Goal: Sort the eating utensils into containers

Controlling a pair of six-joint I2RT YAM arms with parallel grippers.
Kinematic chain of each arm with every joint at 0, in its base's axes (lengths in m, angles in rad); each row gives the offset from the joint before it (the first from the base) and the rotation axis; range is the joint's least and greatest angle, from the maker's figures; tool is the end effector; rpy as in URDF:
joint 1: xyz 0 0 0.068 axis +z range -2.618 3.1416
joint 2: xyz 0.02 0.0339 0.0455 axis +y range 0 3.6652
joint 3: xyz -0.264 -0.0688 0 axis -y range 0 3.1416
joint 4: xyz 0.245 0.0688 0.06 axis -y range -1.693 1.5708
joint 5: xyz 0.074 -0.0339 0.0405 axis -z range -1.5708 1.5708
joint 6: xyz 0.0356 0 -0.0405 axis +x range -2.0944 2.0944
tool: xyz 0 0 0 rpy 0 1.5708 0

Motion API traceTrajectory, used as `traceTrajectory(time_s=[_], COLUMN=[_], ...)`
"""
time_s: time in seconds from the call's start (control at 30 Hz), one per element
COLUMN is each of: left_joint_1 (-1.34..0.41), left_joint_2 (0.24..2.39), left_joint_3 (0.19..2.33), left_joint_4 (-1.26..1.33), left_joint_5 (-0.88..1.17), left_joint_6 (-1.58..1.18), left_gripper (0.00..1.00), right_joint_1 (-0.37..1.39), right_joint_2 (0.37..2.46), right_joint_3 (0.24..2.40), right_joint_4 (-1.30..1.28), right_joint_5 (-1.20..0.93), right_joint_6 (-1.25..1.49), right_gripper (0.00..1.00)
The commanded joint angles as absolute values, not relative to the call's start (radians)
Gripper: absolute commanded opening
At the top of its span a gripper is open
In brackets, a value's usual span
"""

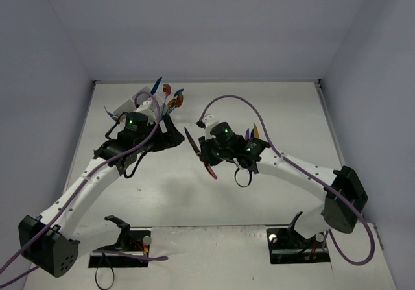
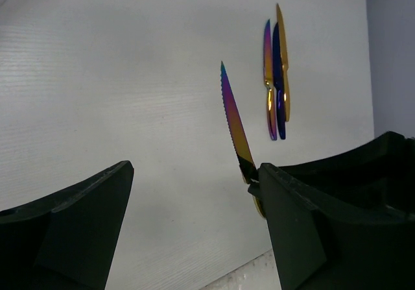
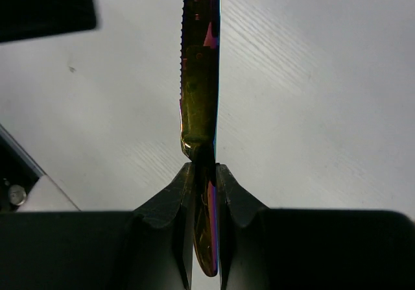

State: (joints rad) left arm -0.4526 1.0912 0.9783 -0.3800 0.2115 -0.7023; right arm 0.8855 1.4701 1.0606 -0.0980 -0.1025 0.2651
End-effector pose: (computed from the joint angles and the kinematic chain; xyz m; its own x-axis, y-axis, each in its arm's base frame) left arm 0.2164 -0.1135 0.3282 -0.7085 -0.3578 -0.6083 0.1785 0.7431 -0.6449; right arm 0.2109 0.2638 0.2805 -0.5135 -0.2163 -0.8304 -0.7173 0.6394 0.2770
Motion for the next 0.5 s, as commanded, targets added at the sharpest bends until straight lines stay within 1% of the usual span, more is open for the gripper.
traceTrajectory(time_s=[0.0, 0.17, 0.33, 0.4, 0.47], left_joint_1=[-0.464, -0.483, -0.491, -0.498, -0.502], left_joint_2=[1.082, 1.091, 1.111, 1.115, 1.116], left_joint_3=[1.003, 0.993, 1.0, 1.0, 1.0], left_joint_4=[-0.215, -0.119, -0.104, -0.103, -0.104], left_joint_5=[0.272, 0.305, 0.314, 0.311, 0.305], left_joint_6=[-0.786, -0.826, -0.828, -0.828, -0.829], left_gripper=[0.75, 0.75, 0.63, 0.53, 0.33], right_joint_1=[0.91, 0.915, 0.916, 0.914, 0.915], right_joint_2=[1.388, 1.369, 1.356, 1.35, 1.346], right_joint_3=[1.127, 1.15, 1.164, 1.164, 1.164], right_joint_4=[-0.011, 0.036, 0.055, 0.06, 0.06], right_joint_5=[-0.179, -0.213, -0.225, -0.224, -0.213], right_joint_6=[0.218, 0.199, 0.204, 0.204, 0.201], right_gripper=[0.0, 0.0, 0.0, 0.0, 0.0])
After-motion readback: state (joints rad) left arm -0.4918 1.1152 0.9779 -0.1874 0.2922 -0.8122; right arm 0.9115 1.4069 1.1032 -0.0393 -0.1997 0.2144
